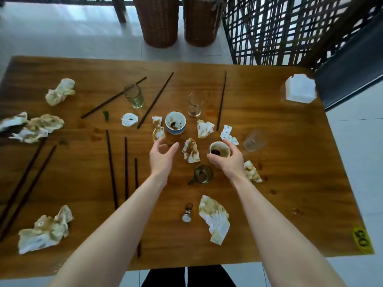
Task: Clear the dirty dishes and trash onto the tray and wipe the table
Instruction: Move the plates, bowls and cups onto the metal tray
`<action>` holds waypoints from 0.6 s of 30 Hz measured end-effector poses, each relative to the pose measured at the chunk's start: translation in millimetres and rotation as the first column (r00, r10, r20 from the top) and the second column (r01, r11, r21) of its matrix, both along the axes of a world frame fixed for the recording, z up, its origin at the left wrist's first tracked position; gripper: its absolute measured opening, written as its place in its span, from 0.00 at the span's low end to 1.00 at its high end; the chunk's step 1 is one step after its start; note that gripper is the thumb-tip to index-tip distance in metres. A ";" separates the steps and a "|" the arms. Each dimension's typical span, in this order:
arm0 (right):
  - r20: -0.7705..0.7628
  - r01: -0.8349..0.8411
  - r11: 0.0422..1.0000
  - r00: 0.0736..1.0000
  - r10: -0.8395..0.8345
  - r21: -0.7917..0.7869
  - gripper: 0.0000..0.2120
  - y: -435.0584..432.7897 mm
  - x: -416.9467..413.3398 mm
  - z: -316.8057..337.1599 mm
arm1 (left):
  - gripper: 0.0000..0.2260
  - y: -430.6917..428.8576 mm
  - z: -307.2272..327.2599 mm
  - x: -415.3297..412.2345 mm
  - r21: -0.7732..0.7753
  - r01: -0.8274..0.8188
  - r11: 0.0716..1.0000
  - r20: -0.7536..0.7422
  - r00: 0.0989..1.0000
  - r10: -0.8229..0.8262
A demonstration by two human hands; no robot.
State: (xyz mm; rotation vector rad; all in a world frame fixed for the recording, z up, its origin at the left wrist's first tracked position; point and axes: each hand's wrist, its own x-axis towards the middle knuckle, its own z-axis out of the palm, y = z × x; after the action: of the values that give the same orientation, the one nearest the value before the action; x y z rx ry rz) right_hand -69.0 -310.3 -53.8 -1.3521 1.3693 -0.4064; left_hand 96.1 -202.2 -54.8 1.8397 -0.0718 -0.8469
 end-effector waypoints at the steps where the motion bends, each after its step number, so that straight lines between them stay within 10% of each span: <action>1: 0.020 0.014 1.000 1.000 -0.014 0.004 0.38 -2.4 3.1 2.5 | 0.25 -2.3 1.1 3.1 -0.005 -0.005 1.000 0.007 1.000 0.005; 18: 0.107 0.030 0.999 0.994 -0.025 -0.042 0.35 -38.8 40.2 18.7 | 0.40 -64.7 2.7 41.0 0.036 0.186 0.982 0.175 0.966 -0.189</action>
State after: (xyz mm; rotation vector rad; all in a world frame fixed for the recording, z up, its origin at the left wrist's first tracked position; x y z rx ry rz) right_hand -28.8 -349.0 -35.1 -1.3295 1.2990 -0.5221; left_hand 137.0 -266.9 -52.1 1.9448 -0.3572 -0.8128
